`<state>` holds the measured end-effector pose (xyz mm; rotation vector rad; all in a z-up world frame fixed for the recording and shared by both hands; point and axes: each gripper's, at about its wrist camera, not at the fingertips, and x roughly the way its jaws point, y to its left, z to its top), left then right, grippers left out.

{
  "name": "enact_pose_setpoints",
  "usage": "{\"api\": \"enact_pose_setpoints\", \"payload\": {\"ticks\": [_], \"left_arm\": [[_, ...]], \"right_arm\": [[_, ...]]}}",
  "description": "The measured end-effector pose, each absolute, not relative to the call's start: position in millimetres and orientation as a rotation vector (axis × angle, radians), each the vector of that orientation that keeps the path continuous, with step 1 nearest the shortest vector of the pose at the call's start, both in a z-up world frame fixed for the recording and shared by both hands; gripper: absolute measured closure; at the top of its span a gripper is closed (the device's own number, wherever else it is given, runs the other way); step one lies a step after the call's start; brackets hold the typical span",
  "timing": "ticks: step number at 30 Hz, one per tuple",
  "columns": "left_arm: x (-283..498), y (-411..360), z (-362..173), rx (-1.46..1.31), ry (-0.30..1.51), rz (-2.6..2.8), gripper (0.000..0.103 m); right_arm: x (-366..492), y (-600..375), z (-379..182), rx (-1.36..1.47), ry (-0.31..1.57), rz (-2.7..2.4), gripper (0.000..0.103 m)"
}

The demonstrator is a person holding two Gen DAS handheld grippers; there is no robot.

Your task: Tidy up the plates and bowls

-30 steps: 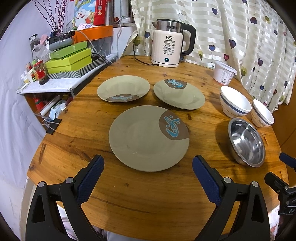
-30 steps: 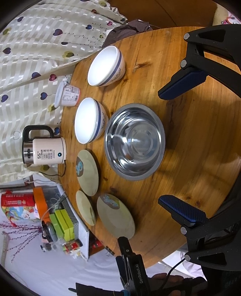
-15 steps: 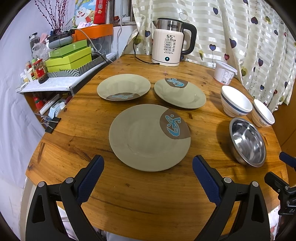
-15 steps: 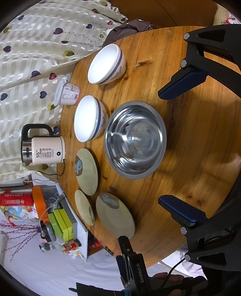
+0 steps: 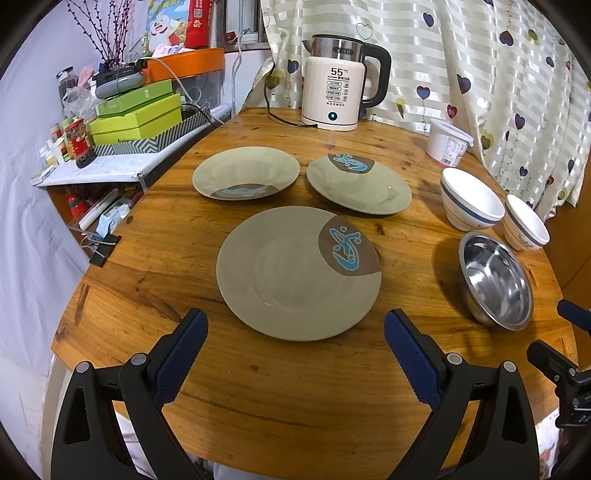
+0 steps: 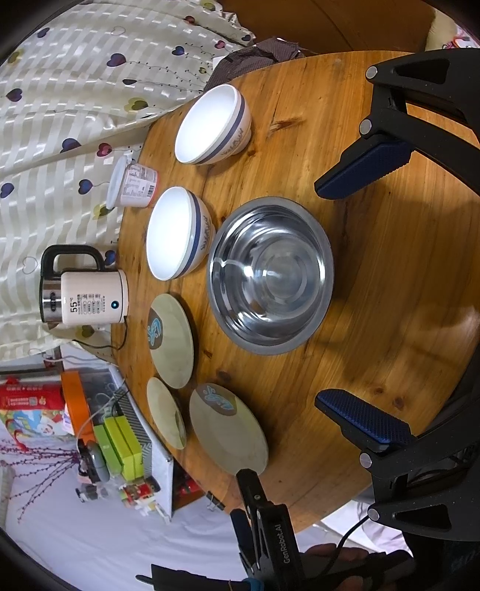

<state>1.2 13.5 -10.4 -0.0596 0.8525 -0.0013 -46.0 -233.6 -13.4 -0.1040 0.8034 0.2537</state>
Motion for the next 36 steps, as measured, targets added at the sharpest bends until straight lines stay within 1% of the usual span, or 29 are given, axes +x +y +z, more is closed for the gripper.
{"api": "enact_pose_setpoints", "payload": {"ticks": [24, 36], "left_arm": [[4.1, 16.3, -14.8, -0.071, 0.865, 0.013, 0.006], [4.6, 22.0, -11.5, -0.082, 0.856, 0.000, 0.006]], "right_arm": [[-45.8, -226.4, -13.8, -0.108, 0.803, 0.261, 0.000], [-36.7, -214.0, -2.7, -0.125, 0.782, 0.292, 0.000]]}}
